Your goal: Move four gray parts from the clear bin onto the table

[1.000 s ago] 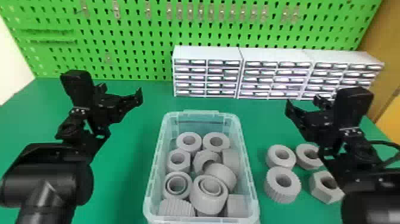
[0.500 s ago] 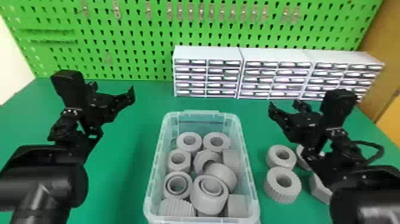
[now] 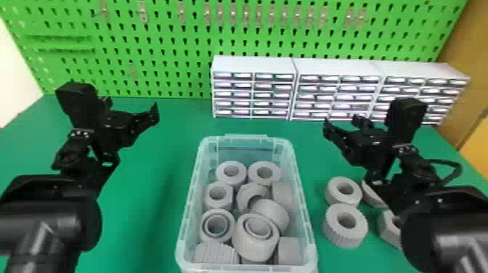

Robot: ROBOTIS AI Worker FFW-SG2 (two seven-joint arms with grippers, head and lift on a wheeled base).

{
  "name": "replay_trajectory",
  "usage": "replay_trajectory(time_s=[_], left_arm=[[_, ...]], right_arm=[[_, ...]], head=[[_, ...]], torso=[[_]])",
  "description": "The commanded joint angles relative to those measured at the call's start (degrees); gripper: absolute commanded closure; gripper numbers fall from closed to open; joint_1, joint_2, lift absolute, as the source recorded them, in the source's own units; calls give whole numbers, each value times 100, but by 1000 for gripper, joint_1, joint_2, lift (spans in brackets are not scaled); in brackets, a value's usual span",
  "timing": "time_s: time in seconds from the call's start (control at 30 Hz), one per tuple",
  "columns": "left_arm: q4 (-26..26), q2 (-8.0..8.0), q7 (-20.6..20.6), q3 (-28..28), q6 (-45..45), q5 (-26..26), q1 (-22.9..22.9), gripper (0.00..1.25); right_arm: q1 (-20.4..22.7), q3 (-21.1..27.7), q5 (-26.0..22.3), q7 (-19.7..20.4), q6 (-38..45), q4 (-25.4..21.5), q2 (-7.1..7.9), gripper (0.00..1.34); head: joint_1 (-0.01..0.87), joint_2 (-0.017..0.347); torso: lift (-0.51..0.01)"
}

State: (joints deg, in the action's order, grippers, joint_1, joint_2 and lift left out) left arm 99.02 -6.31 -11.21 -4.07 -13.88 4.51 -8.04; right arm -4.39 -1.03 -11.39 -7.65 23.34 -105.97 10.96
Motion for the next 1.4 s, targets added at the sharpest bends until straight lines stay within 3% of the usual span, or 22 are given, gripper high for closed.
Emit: replay_trajectory(time_s=[0.0, 0.1, 0.3, 0.57, 0.8, 0.93, 1.13, 1.37], left_arm=[[21, 60, 23, -147, -1, 67, -75, 96], [21, 69, 23, -111, 8, 67, -93, 96], [30, 51, 23, -120, 8, 76, -84, 96], [91, 51, 23, -147, 8, 85, 22, 96], [91, 25, 23, 3, -1, 67, -5, 96], [-6, -45, 23, 73, -89, 67, -101, 96], [3, -19, 23, -111, -80, 102, 83, 96], [258, -81, 49, -489, -150, 120, 303, 101]], right_arm=[[-106, -117, -47, 1, 30, 41, 20, 506], [-194, -187, -21, 1, 74, 41, 73, 506], [-211, -73, -12, 1, 74, 41, -6, 506], [0, 94, 67, 1, 109, -29, -103, 506], [210, 375, 129, 1, 197, -179, -94, 506], [298, 428, 190, 1, 135, -161, -235, 506], [246, 472, 137, 1, 241, -223, -59, 506], [193, 578, 137, 1, 285, -258, -147, 506]], head=[[686, 26], [686, 26], [686, 26], [686, 26], [686, 26], [686, 26], [686, 26], [686, 26]], torso=[[-50], [-50], [-50], [-50], [-50], [-50], [-50], [-50]])
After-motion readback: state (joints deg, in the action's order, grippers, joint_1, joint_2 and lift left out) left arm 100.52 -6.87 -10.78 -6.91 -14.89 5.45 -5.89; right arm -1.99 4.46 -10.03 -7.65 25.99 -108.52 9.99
